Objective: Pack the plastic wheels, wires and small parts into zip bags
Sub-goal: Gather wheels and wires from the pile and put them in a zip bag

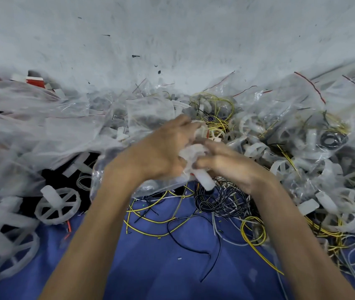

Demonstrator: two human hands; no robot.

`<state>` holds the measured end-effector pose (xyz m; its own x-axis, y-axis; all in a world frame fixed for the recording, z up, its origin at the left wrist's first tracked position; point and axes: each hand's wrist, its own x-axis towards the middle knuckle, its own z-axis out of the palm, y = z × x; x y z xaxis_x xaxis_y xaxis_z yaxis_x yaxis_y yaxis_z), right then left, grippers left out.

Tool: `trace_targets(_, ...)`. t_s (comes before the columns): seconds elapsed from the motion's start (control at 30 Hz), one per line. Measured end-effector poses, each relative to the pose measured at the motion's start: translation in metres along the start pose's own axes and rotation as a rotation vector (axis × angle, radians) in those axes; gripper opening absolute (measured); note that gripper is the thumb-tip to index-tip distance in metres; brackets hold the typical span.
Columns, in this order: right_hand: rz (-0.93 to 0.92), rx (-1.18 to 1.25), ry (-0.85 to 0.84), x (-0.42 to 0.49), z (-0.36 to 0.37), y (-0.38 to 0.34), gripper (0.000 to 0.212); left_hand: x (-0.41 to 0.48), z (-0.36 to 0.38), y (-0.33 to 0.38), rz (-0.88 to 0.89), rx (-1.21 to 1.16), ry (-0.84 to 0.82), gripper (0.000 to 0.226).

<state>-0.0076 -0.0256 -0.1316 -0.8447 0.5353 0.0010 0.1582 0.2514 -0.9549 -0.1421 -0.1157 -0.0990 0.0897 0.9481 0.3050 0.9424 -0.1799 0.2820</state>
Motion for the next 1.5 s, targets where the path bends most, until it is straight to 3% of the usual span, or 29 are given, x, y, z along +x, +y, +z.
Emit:
trace_targets(0.07, -0.053, -0.328, -0.059, -0.001, 0.003, -0.003, 0.026, 0.002, 0.011, 0.018, 0.009, 0.115, -0.010, 0.061)
trace_targets(0.13, -0.060, -0.426, -0.075, -0.003, 0.002, 0.002, 0.024, 0.006, 0.024, 0.034, -0.009, 0.312, -0.024, 0.066)
trace_targets(0.23, 0.001, -0.165, -0.059, -0.006, -0.004, 0.011, 0.036, 0.010, 0.033, 0.044, 0.028, 0.367, -0.013, 0.063)
trace_targets(0.33, 0.026, 0.091, -0.084, -0.005, -0.007, 0.018, 0.030, 0.009, 0.028, 0.037, 0.056, 0.244, 0.004, 0.054)
trace_targets(0.43, 0.035, 0.121, -0.085, 0.002, -0.005, 0.018, 0.017, 0.006, 0.019, 0.025, 0.032, 0.141, -0.059, 0.058)
trace_targets(0.5, 0.093, 0.164, 0.007, 0.009, -0.004, 0.020, 0.009, 0.004, 0.014, 0.016, 0.001, 0.100, -0.101, 0.065)
trace_targets(0.6, 0.127, 0.352, 0.143, 0.016, -0.003, 0.019, 0.011, 0.003, 0.014, 0.008, -0.015, 0.078, -0.090, 0.067)
trace_targets(0.7, 0.090, 0.482, 0.085, 0.017, 0.004, 0.016, 0.019, 0.006, 0.020, 0.013, 0.016, 0.082, -0.042, 0.067)
trace_targets(0.77, 0.083, 0.266, 0.047, 0.016, 0.009, 0.017, 0.018, 0.009, 0.026, 0.018, 0.054, 0.089, -0.018, 0.064)
trace_targets(0.87, 0.094, -0.270, 0.071, 0.015, 0.012, 0.020, 0.019, 0.010, 0.028, 0.016, 0.057, 0.092, -0.024, 0.062)
trace_targets(0.9, 0.084, -0.311, 0.105, 0.016, 0.012, 0.021, 0.024, 0.010, 0.028, 0.014, 0.049, 0.092, -0.024, 0.061)
trace_targets(0.97, 0.087, -0.167, 0.143, 0.019, 0.010, 0.022, 0.025, 0.009, 0.024, 0.007, 0.041, 0.071, 0.004, 0.058)
trace_targets(1.03, 0.110, 0.166, 0.071, 0.018, 0.010, 0.023, 0.020, 0.008, 0.018, 0.002, 0.047, 0.040, 0.085, 0.061)
trace_targets(1.1, 0.066, 0.420, -0.034, 0.019, 0.010, 0.022, 0.038, 0.008, 0.014, -0.001, 0.053, 0.028, 0.169, 0.063)
trace_targets(1.17, -0.007, 0.247, -0.053, 0.018, 0.020, 0.018, 0.037, 0.008, 0.013, 0.001, 0.069, 0.020, 0.200, 0.062)
trace_targets(1.27, -0.054, -0.517, 0.025, 0.018, 0.034, 0.009, 0.022, 0.010, 0.016, 0.011, 0.081, 0.049, 0.153, 0.065)
trace_targets(1.3, -0.049, -0.607, 0.027, 0.018, 0.037, 0.006, 0.019, 0.010, 0.017, 0.013, 0.080, 0.068, 0.133, 0.066)
trace_targets(1.43, -0.036, -0.467, 0.001, 0.012, 0.040, -0.008, 0.020, 0.010, 0.016, 0.011, 0.056, 0.083, 0.087, 0.066)
trace_targets(1.5, 0.015, -0.521, -0.122, 0.014, 0.041, -0.015, 0.037, 0.010, 0.013, 0.008, 0.053, 0.072, 0.088, 0.066)
